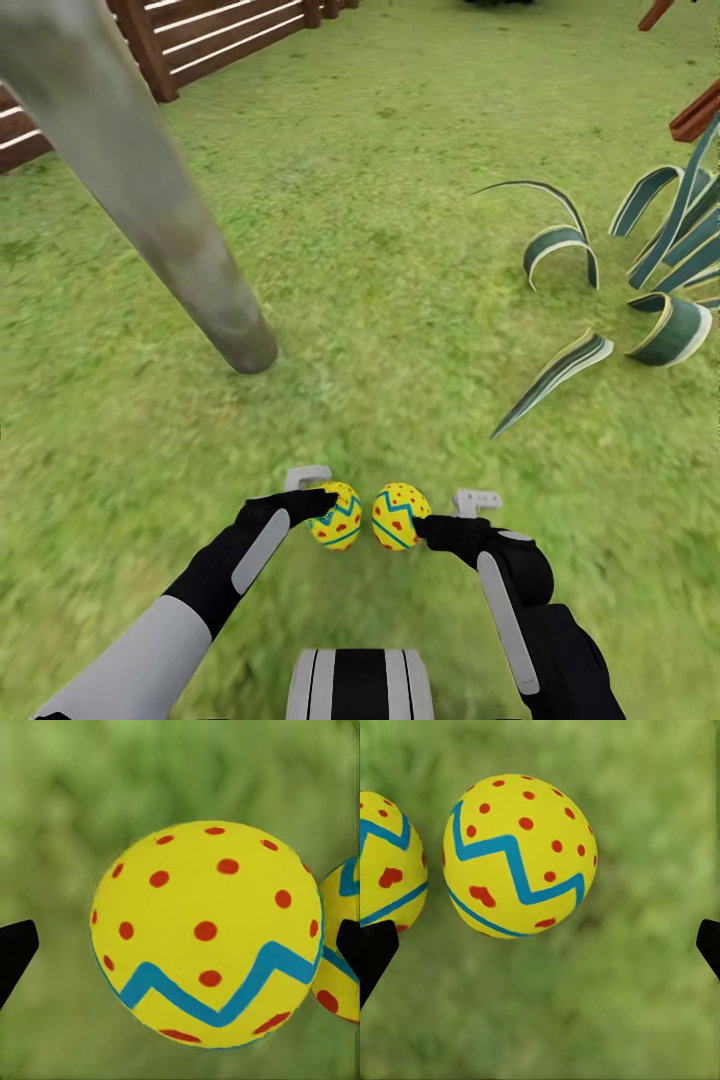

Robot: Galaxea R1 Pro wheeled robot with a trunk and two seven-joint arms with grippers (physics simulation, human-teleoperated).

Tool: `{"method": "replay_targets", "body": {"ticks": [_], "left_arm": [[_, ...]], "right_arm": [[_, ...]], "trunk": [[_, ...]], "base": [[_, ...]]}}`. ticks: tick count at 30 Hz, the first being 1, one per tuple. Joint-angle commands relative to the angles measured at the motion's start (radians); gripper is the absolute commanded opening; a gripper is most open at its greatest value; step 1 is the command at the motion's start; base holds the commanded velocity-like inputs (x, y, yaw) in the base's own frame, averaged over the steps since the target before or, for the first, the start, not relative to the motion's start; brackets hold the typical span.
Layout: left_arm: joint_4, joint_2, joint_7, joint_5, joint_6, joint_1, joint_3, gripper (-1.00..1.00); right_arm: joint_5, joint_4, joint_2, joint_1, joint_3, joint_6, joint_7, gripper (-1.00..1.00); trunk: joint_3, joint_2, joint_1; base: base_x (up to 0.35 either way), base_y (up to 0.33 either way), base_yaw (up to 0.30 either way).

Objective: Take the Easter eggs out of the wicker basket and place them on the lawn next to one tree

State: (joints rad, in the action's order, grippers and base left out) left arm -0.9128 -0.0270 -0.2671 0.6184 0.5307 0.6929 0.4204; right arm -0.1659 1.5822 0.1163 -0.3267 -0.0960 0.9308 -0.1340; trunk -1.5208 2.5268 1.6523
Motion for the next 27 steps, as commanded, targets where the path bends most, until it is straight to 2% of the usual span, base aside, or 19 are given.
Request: {"method": "replay_targets", "body": {"ticks": [1, 4, 9, 13, 17, 24, 27], "left_arm": [[-0.001, 0.001, -0.009, 0.011, 0.003, 0.000, 0.003, 1.00], [-0.028, 0.001, -0.010, 0.011, 0.007, 0.000, 0.004, 1.00], [-0.162, 0.001, -0.012, 0.011, 0.029, 0.000, 0.001, 1.00], [-0.278, 0.002, -0.027, 0.012, 0.162, 0.000, -0.005, 1.00], [-0.368, 0.004, -0.087, 0.019, 0.239, -0.001, -0.009, 1.00], [-0.394, 0.004, -0.104, 0.021, 0.261, -0.001, -0.009, 1.00], [-0.395, 0.004, -0.105, 0.021, 0.262, -0.001, -0.009, 1.00]], "right_arm": [[-0.011, 0.001, 0.000, -0.001, -0.001, 0.003, -0.010, 1.00], [-0.011, 0.001, 0.000, -0.001, -0.001, 0.003, -0.010, 1.00], [-0.011, 0.001, 0.000, 0.000, 0.000, 0.004, -0.010, 1.00], [-0.011, 0.001, 0.000, -0.001, 0.000, 0.005, -0.010, 1.00], [-0.011, 0.001, 0.000, -0.002, 0.000, 0.005, -0.010, 1.00], [-0.012, 0.001, 0.002, -0.005, -0.005, 0.006, -0.010, 1.00], [-0.012, 0.001, 0.002, -0.006, -0.006, 0.007, -0.010, 1.00]], "trunk": [[0.003, 0.000, -0.001], [0.015, -0.001, -0.002], [0.034, -0.002, -0.004], [0.050, -0.003, -0.006], [0.065, -0.004, -0.008], [0.092, -0.005, -0.011], [0.104, -0.006, -0.012]], "base": [[0.000, 0.000, 0.000], [0.000, 0.000, 0.000], [0.000, 0.000, 0.000], [0.000, 0.000, 0.000], [-0.007, 0.000, 0.000], [-0.248, 0.040, 0.010], [-0.320, 0.129, 0.167]]}}
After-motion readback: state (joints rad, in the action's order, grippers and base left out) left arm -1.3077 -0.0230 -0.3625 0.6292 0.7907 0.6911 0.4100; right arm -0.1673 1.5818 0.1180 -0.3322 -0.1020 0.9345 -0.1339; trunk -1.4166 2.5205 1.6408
